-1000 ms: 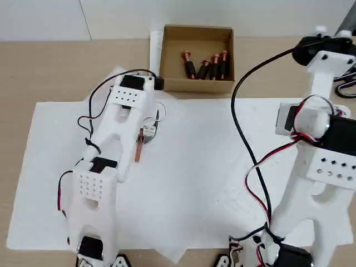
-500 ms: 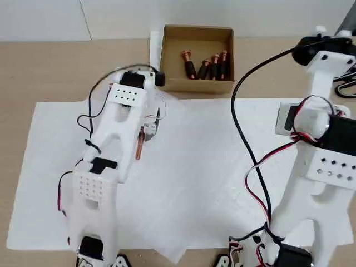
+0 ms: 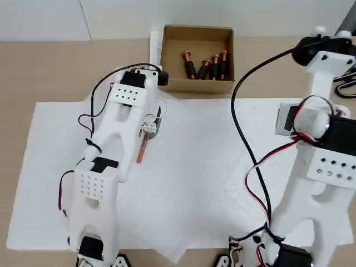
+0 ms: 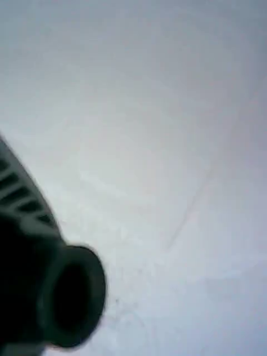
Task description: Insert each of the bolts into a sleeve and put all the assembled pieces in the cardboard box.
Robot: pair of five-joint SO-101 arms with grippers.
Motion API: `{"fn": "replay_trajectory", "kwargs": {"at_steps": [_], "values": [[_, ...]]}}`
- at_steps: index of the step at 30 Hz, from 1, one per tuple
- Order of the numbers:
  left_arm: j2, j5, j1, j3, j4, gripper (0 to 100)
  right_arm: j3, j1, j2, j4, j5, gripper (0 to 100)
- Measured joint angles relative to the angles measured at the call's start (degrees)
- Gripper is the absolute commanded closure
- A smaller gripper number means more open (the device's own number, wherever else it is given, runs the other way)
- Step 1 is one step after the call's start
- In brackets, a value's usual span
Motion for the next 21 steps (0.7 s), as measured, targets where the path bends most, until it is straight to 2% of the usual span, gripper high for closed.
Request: {"fn": "replay_trajectory", "kwargs": {"at_steps": [21], "values": [[1.23,0.00,0.00,-0.09,-0.97,91,0.00,0.00,0.00,0.00,0.00,99.5]]}}
